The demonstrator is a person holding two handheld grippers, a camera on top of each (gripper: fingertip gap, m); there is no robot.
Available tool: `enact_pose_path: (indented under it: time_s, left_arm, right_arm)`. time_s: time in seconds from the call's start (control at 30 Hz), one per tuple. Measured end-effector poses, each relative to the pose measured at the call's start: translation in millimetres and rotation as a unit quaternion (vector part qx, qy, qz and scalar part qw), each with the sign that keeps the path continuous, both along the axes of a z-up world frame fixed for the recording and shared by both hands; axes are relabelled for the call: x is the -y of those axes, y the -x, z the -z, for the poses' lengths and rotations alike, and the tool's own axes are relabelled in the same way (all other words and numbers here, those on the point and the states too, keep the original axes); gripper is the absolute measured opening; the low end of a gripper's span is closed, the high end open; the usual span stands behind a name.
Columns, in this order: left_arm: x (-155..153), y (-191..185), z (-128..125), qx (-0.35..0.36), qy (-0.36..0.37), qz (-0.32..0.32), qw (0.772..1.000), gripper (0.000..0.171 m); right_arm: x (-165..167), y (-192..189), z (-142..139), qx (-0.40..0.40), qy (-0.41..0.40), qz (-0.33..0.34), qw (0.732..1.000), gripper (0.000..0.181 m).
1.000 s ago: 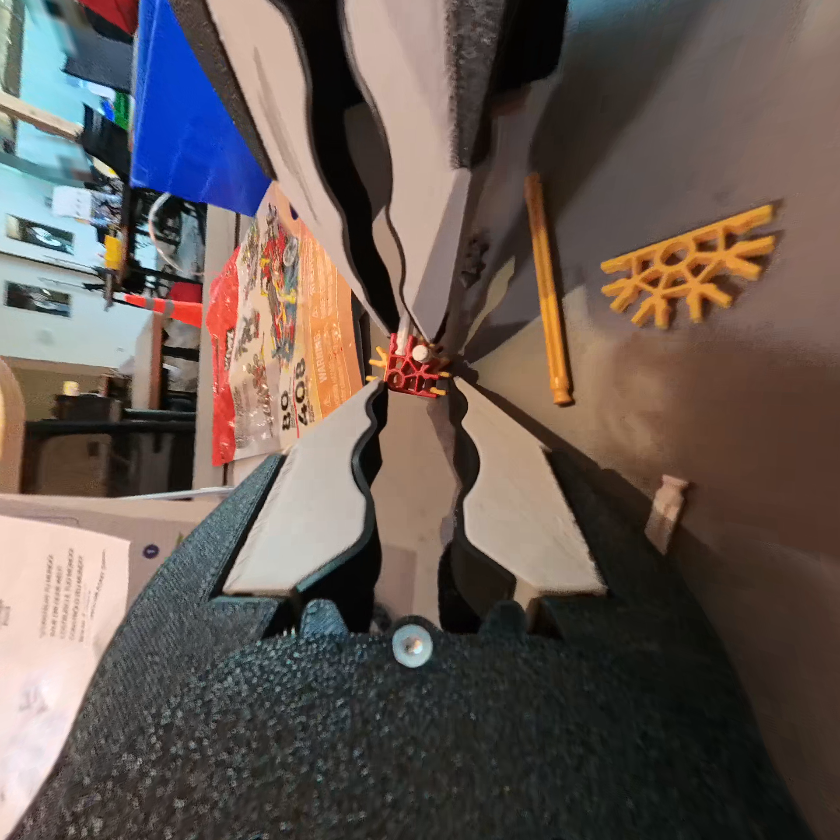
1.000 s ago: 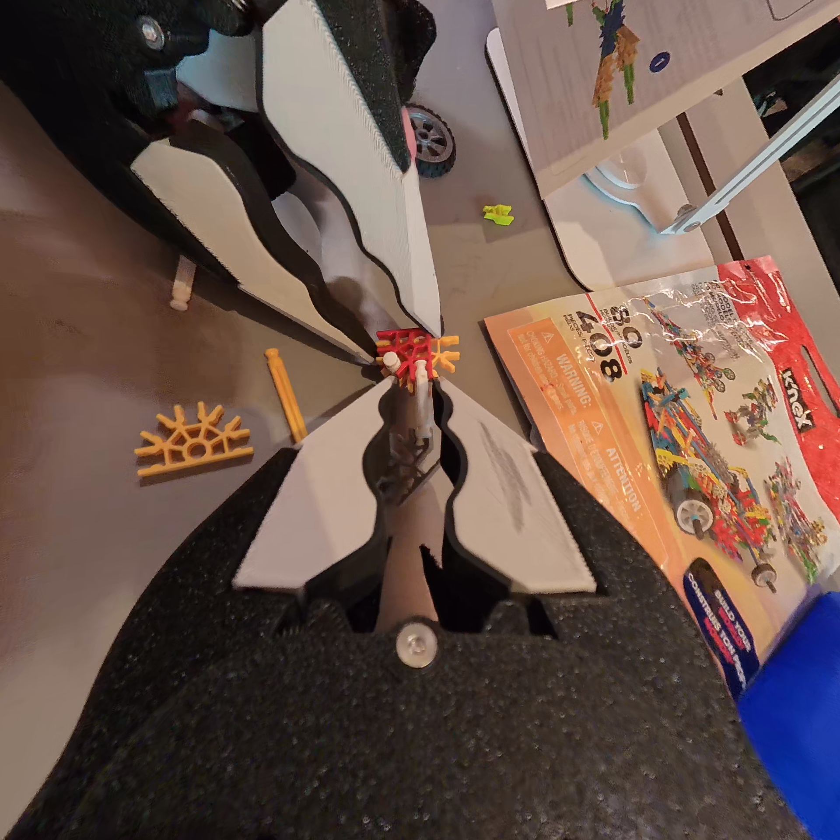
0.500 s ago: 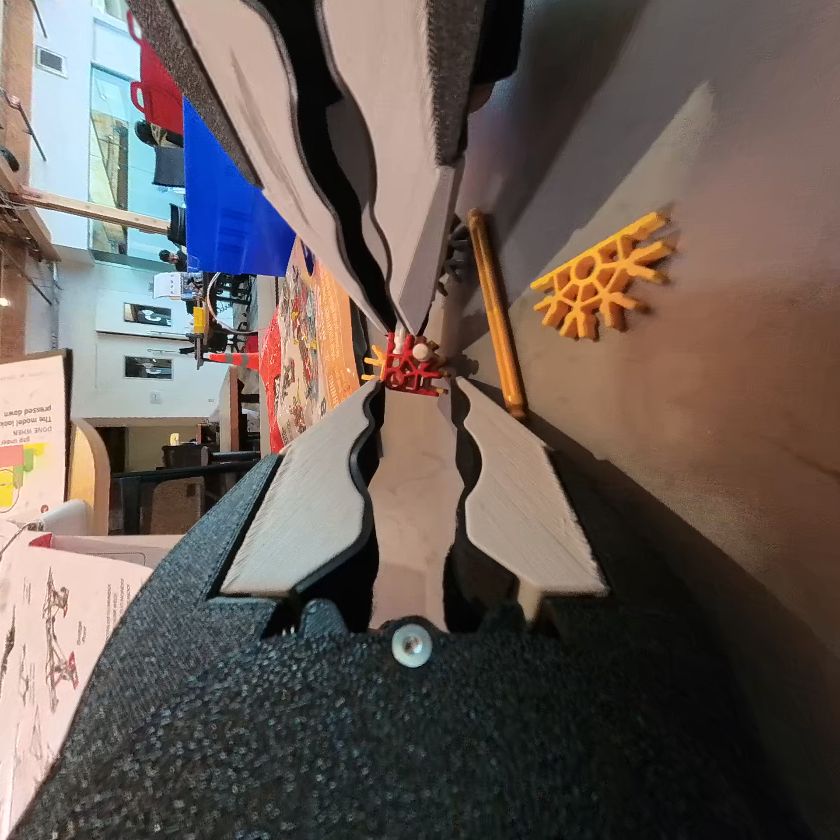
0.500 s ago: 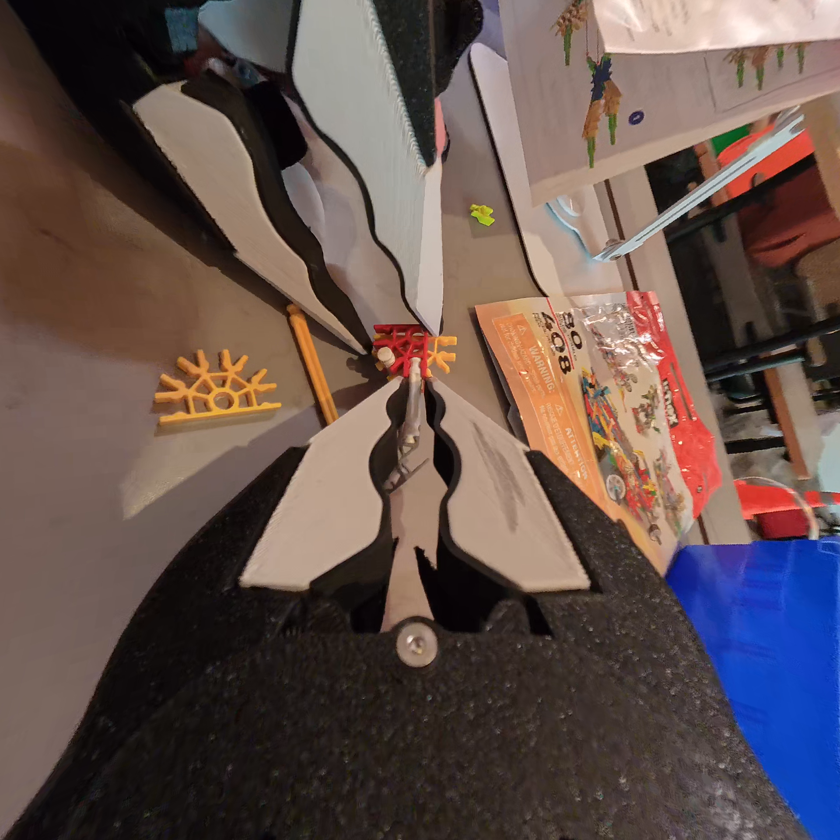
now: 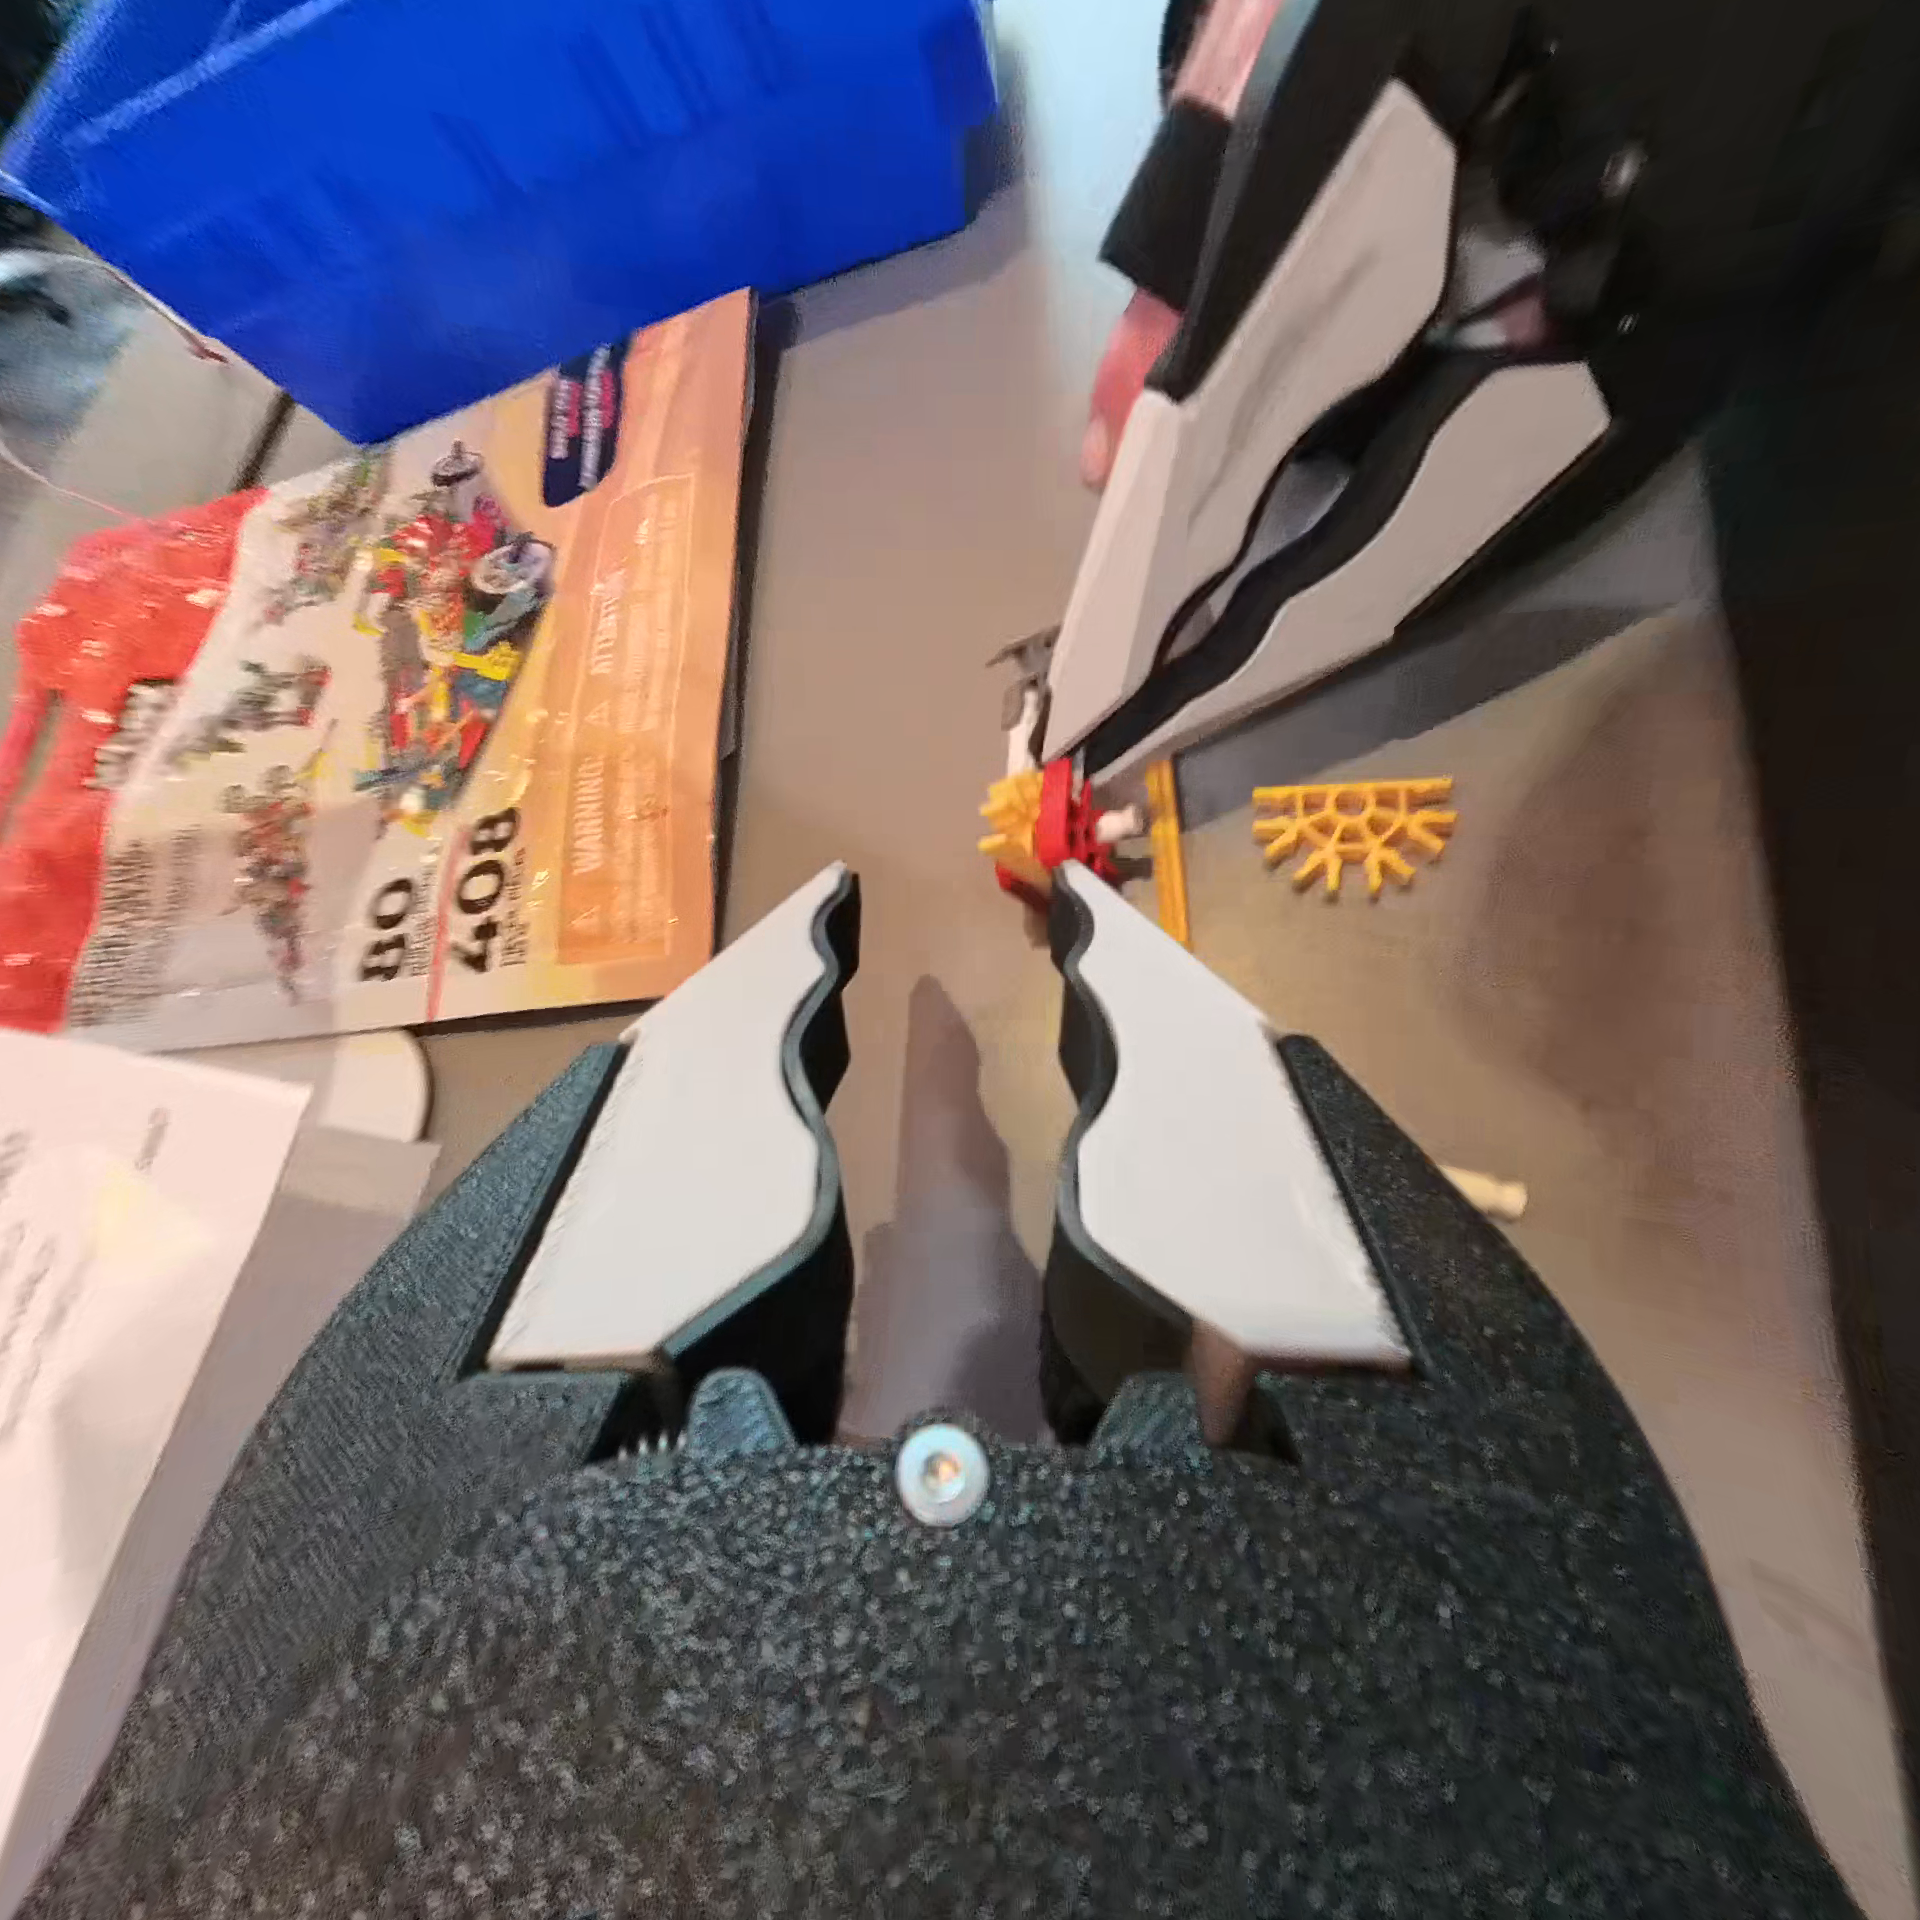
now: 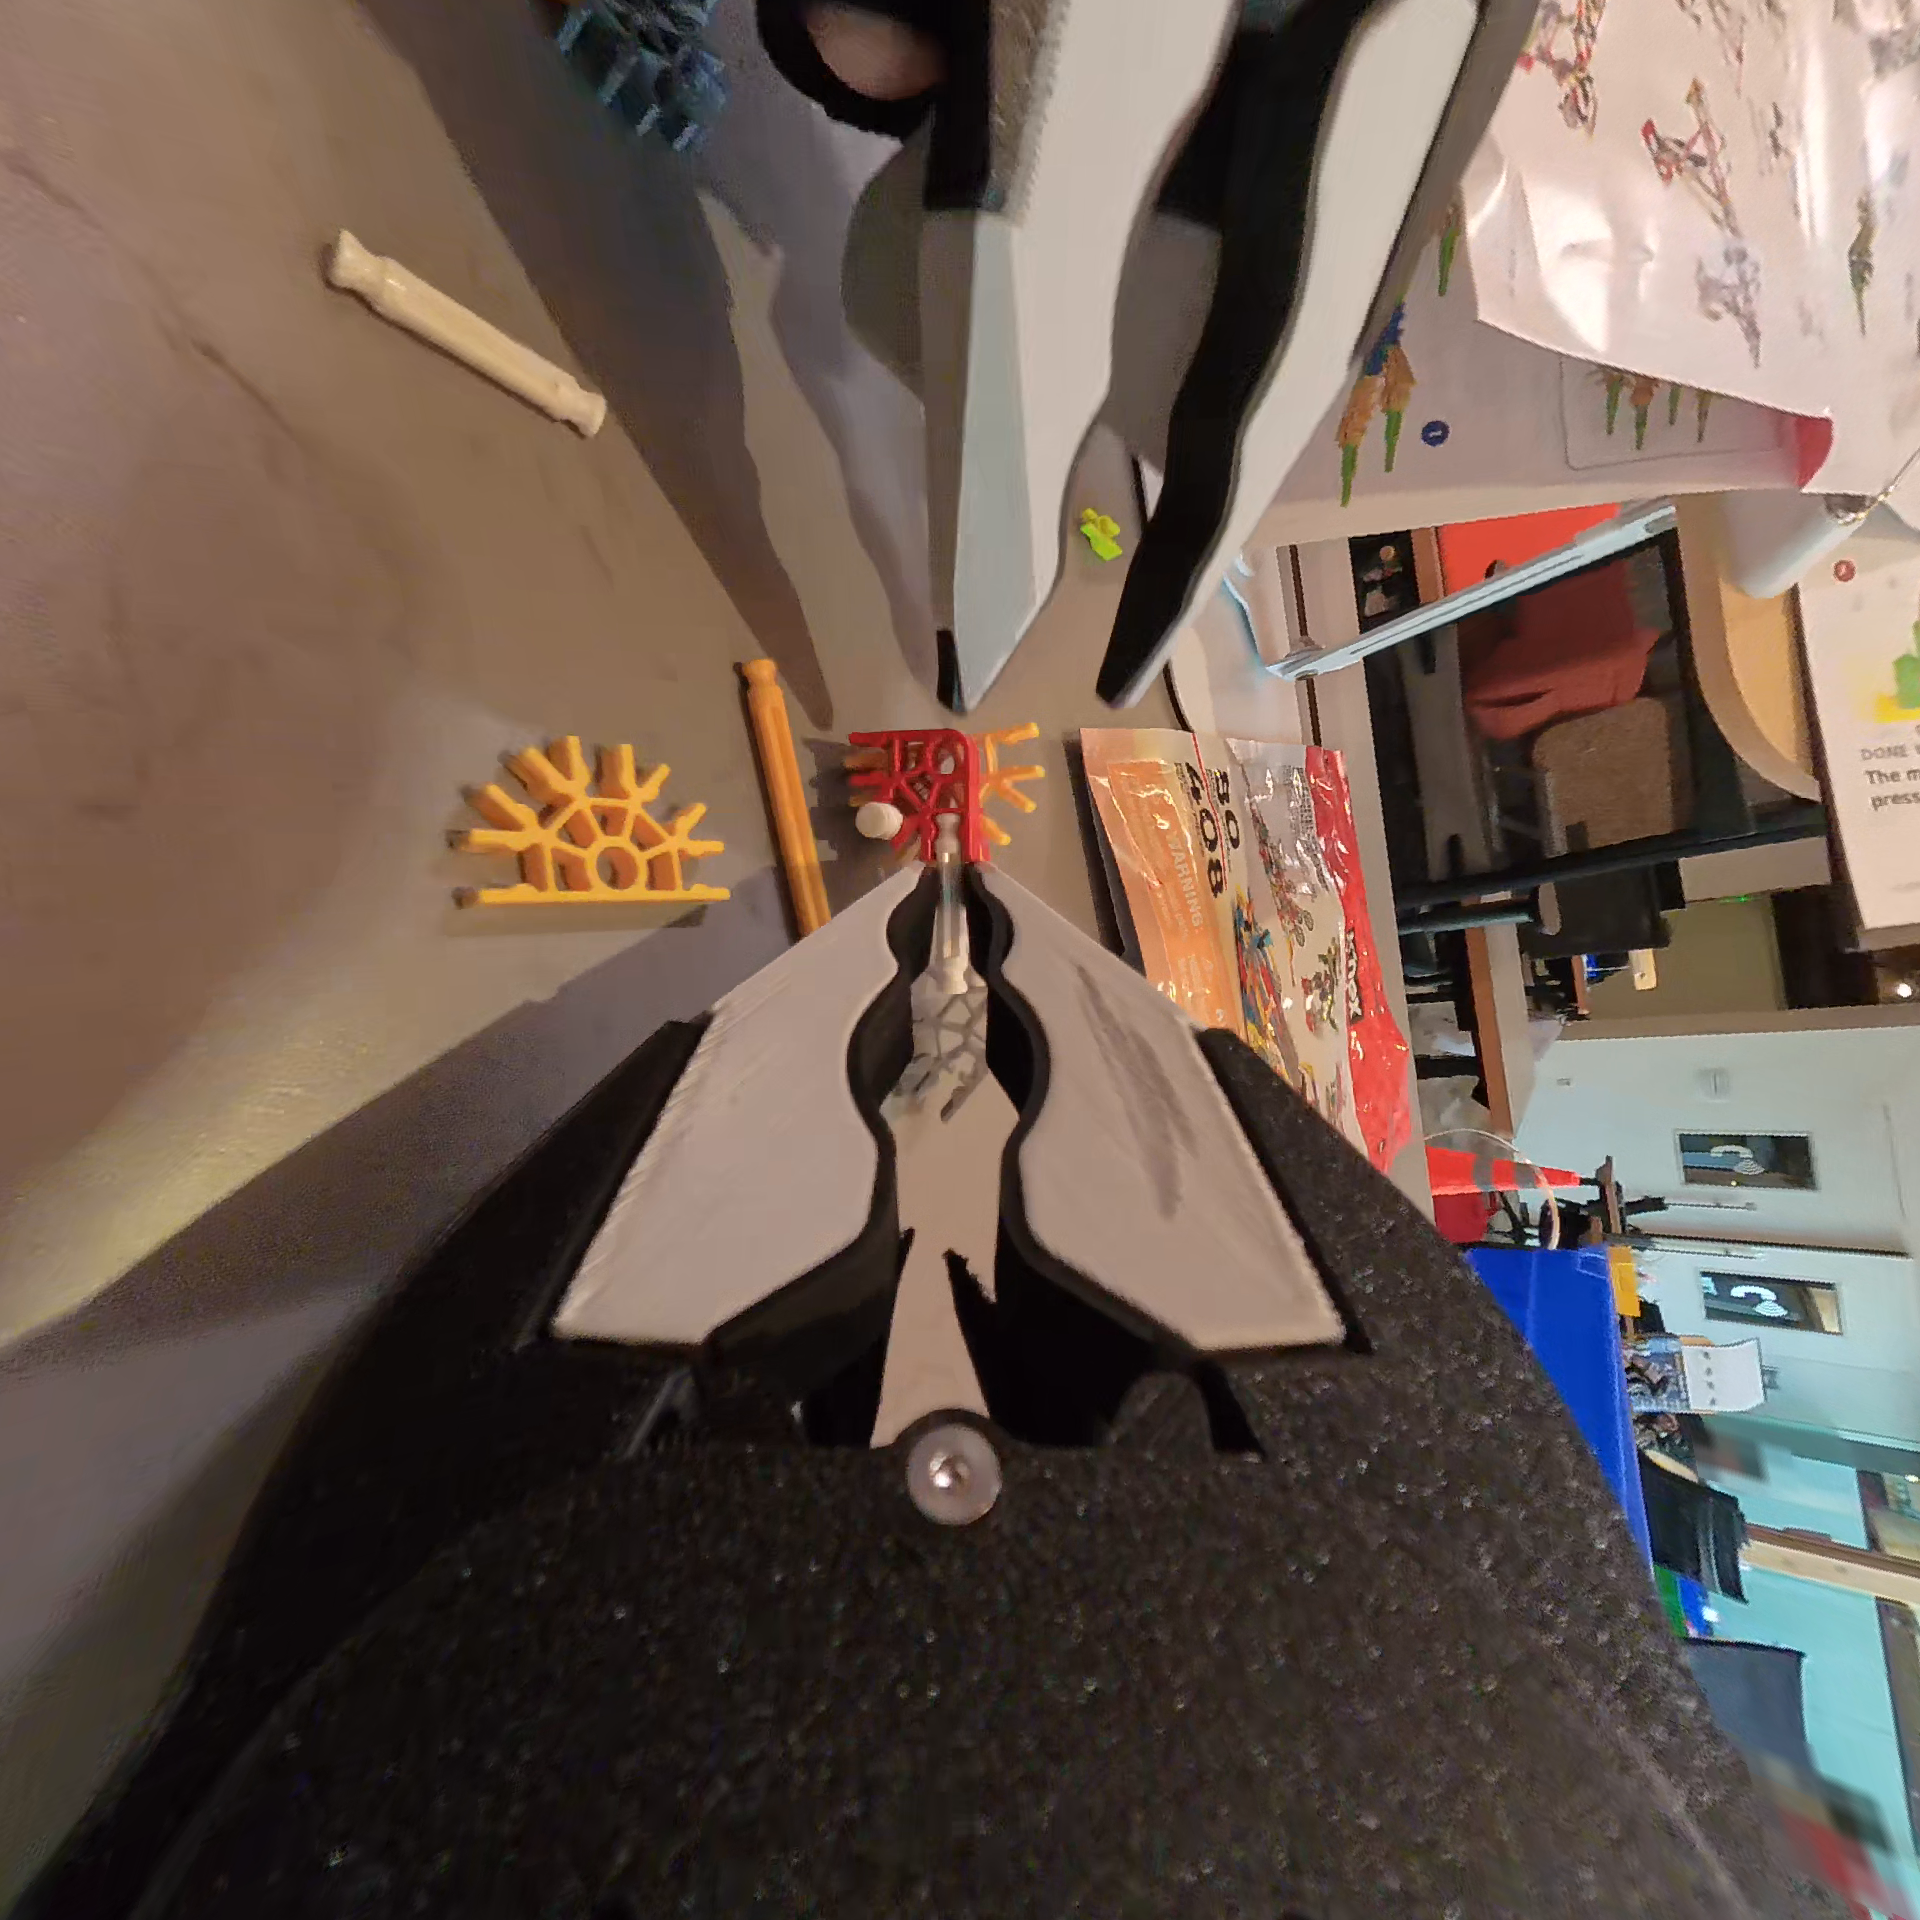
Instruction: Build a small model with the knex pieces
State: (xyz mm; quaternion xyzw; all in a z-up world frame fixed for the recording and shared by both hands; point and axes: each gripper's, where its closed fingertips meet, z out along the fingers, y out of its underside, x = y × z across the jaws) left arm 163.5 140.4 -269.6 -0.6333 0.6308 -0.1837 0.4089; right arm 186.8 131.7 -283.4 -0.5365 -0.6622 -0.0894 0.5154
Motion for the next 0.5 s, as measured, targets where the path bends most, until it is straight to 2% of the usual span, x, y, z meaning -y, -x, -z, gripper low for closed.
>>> enact_pose_path:
  time_s: [0.17, 0.23, 0.5]
  left_arm:
    - [5.9, -6.1, 7.0, -0.003, 0.04, 0.009, 0.999, 0.026]
    - [12.1, -7.1, 8.8, -0.006, 0.046, 0.022, 0.999, 0.015]
    - [7.8, -7.1, 14.4, -0.019, 0.034, 0.015, 0.999, 0.021]
  right_arm:
    - [0.7, -2.3, 4.1, 0.013, -0.007, 0.003, 1.0, 0.005]
    - [0.5, -2.5, 4.3, 0.011, -0.001, 0.004, 1.0, 0.005]
    - [0.5, -4.4, 3.4, 0.001, 0.027, 0.012, 1.0, 0.007]
